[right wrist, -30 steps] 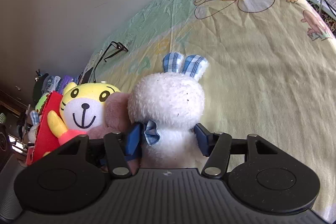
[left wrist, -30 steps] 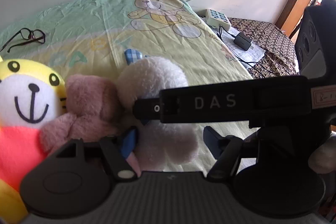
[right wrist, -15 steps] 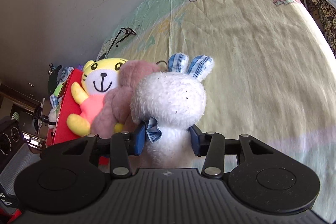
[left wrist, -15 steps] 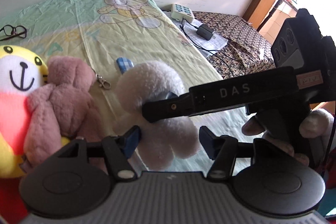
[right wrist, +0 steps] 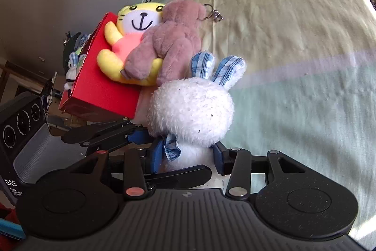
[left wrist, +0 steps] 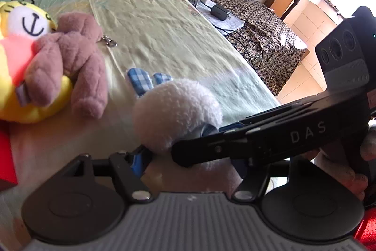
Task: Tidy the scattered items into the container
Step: 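Carry the bunny over the red box and lower it inside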
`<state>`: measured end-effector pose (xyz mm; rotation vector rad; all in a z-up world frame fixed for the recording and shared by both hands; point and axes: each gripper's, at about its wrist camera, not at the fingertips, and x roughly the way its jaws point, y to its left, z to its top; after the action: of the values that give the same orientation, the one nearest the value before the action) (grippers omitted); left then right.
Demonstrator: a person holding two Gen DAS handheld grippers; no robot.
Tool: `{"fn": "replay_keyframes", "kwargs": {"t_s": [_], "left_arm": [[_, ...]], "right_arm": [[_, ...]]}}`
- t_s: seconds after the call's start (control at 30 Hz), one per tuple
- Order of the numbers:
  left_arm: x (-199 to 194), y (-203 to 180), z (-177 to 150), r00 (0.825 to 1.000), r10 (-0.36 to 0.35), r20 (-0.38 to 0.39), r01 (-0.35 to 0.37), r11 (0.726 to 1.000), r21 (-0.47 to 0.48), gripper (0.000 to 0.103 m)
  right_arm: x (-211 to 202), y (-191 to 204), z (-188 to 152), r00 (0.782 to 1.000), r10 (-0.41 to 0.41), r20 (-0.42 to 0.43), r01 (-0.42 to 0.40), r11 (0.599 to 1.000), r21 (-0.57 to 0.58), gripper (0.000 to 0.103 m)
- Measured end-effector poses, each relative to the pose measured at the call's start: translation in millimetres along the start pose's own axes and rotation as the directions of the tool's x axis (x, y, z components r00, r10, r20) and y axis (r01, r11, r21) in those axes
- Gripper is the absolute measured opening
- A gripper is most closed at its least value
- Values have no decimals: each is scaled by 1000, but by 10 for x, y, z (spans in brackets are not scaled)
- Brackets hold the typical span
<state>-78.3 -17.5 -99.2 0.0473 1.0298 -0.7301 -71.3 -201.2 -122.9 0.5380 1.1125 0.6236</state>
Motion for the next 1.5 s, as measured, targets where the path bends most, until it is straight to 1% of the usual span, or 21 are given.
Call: {"fn": "replay_keyframes", "kwargs": {"t_s": [0.13, 0.3, 0.4, 0.5, 0.57, 0.7, 0.83, 0.97, 1.1, 1.23, 1.3, 1.37, 1.5], "left_arm": [[-260, 58, -192, 999, 48, 25, -48, 999, -23, 68], [-679, 286, -482, 992, 117, 50, -112, 988, -103, 68], [-930, 445, -656, 985, 158, 71, -147, 979, -138, 68], [-1150, 632, -826, 980, 184, 78, -169, 971, -167, 67], [-1306, 778, -950, 978, 195, 74, -178, 966, -190, 67], [-1662, 1016, -1188, 968, 234, 96, -209, 954, -215, 67], [-2033, 1228, -1363, 950, 285, 125, -253, 941, -226, 67], [-2395, 1419, -1480, 929, 332, 164, -294, 931, -219, 67], [-2699, 1607, -1508, 905, 366, 217, -325, 923, -204, 68], [-2892, 1746, -1397, 880, 381, 283, -347, 923, -167, 68], [-2964, 1786, -1307, 873, 371, 316, -344, 929, -140, 68], [-3013, 1832, -1201, 870, 350, 347, -334, 936, -107, 68], [-2950, 1883, -927, 873, 291, 392, -305, 952, -27, 68]], "right_arm": [[179, 311, -81, 996, 44, -80, -51, 995, -91, 46], [499, 798, -126, 983, 77, -164, -109, 975, -194, 46], [724, 1068, -159, 975, 93, -203, -137, 968, -212, 46], [968, 1369, -228, 965, 91, -246, -147, 965, -218, 46], [1106, 1589, -283, 960, 96, -263, -163, 956, -246, 46], [1377, 2004, -356, 953, 124, -276, -201, 942, -269, 46], [1592, 2410, -409, 948, 172, -267, -250, 923, -293, 46], [1712, 2716, -407, 947, 215, -240, -286, 904, -317, 46], [1758, 2927, -331, 949, 254, -186, -304, 894, -330, 46], [1668, 3070, -229, 959, 269, -93, -284, 888, -362, 46], [1627, 3123, -156, 963, 265, -40, -261, 893, -367, 46], [1556, 3119, -95, 968, 249, 15, -225, 901, -371, 46], [1391, 3026, 27, 971, 196, 136, -137, 926, -352, 46]]}}
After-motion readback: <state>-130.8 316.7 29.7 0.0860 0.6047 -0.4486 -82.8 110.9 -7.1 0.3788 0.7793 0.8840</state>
